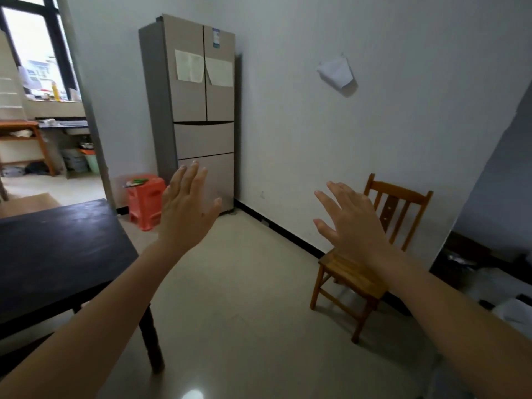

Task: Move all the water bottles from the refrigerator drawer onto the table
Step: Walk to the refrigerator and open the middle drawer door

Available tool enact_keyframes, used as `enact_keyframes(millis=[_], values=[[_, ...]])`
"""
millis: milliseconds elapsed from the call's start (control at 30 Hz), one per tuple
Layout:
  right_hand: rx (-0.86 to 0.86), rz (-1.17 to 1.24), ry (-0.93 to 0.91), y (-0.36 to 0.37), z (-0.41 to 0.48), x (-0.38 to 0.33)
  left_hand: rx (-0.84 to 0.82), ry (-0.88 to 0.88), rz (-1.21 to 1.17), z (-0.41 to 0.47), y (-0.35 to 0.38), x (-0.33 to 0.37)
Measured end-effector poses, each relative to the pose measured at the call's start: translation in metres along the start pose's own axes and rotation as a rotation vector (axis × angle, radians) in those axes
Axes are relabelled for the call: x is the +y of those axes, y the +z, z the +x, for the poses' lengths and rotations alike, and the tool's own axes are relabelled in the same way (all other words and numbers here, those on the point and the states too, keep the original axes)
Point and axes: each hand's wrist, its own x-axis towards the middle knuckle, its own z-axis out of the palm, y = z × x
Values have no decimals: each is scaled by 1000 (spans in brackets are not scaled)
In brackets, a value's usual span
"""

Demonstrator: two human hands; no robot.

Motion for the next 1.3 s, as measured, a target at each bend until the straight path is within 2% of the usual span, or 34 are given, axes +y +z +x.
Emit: enact_keyframes(millis=[300,467,600,833,933,1033,1133,1300], values=[[30,-2,-123,84,69,126,65,-67,29,80,108,43],[62,67,-139,129,101,164,68,-121,60,112,143,50],[43,129,-202,190,133,173,23,-182,159,130,169,19],[71,201,-294,284,219,152,84,-284,208,165,207,-56],[62,180,-359,326,277,141,94,-383,181,202,231,-104],[113,164,-411,359,322,142,99,-409,142,236,250,-134],[145,200,-359,392,372,143,114,-370,91,279,275,-162],[203,190,-379,460,414,149,81,-357,41,322,329,-198]])
